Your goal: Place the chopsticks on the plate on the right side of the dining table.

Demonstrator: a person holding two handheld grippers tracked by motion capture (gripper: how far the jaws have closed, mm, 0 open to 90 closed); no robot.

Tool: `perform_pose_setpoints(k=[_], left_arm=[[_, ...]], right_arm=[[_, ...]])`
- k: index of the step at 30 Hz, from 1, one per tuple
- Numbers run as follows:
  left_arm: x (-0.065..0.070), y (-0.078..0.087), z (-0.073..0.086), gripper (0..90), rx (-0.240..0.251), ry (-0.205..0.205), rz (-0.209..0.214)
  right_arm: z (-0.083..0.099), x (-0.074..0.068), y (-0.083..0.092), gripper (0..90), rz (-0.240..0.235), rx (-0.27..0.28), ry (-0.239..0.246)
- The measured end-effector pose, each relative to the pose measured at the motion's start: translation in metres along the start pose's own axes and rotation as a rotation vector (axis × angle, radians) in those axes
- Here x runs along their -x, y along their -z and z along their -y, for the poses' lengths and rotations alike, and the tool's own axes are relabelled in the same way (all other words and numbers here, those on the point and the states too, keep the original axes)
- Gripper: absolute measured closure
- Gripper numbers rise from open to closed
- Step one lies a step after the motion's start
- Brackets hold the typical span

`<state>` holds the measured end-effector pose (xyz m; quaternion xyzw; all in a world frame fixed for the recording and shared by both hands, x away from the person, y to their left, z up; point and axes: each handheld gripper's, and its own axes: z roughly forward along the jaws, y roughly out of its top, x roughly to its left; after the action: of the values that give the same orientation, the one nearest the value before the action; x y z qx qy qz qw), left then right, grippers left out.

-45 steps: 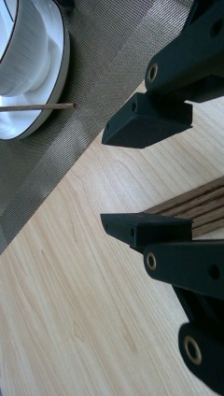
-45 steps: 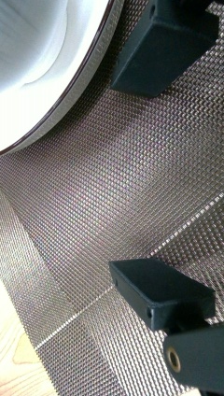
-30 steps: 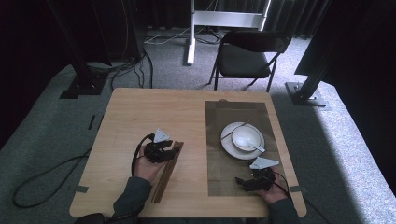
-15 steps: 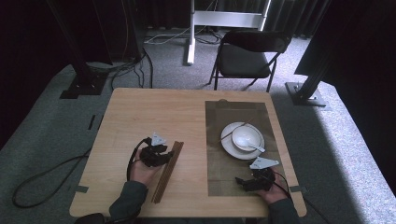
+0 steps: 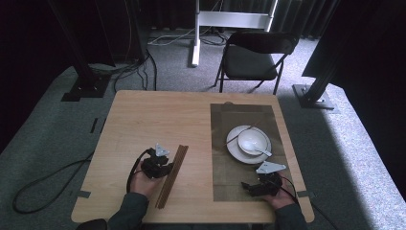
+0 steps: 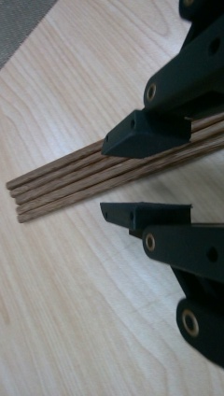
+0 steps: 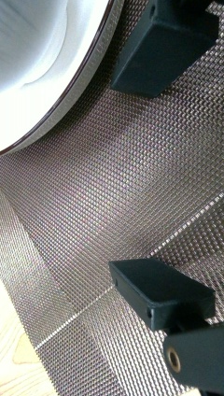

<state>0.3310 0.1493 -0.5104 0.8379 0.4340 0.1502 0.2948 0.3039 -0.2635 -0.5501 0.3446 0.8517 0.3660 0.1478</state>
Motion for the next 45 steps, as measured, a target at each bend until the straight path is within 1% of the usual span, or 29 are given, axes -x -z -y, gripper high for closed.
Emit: perform_pose_setpoints(k=[4, 8, 11, 14, 21, 24, 38, 43, 45], left_arm=[[0.001, 0.001, 0.004, 70.1, -0.026, 0.004, 0.002], [0.0, 0.001, 0.009, 70.7, -0.047, 0.017, 0.007], [-0.001, 0.001, 0.011, 70.1, -0.044, 0.023, 0.034], [0.0, -0.001, 0.012, 70.1, -0.06, 0.021, 0.03], [-0.001, -0.001, 0.013, 70.3, -0.058, 0.03, 0.035], [0.0, -0.001, 0.014, 70.1, -0.058, 0.031, 0.044], [0.002, 0.0, 0.018, 68.3, -0.082, 0.033, 0.034], [0.002, 0.001, 0.021, 67.8, -0.082, 0.031, 0.024], [0.002, 0.003, 0.022, 67.8, -0.086, 0.029, 0.009]], right_arm=[[0.0, 0.0, 0.0, 11.4, 0.0, -0.001, -0.001], [0.0, 0.0, 0.0, 11.3, 0.0, 0.0, -0.001], [0.0, 0.0, 0.0, 11.3, 0.0, -0.001, -0.001], [0.0, 0.0, 0.0, 11.3, 0.0, -0.001, -0.001], [0.0, 0.0, 0.0, 11.4, 0.0, -0.001, -0.001], [0.0, 0.0, 0.0, 11.3, 0.0, 0.0, -0.001], [0.0, 0.0, 0.0, 11.3, 0.0, -0.001, -0.001], [0.0, 0.0, 0.0, 11.3, 0.0, -0.001, -0.001], [0.0, 0.0, 0.0, 11.3, 0.0, -0.001, -0.001]])
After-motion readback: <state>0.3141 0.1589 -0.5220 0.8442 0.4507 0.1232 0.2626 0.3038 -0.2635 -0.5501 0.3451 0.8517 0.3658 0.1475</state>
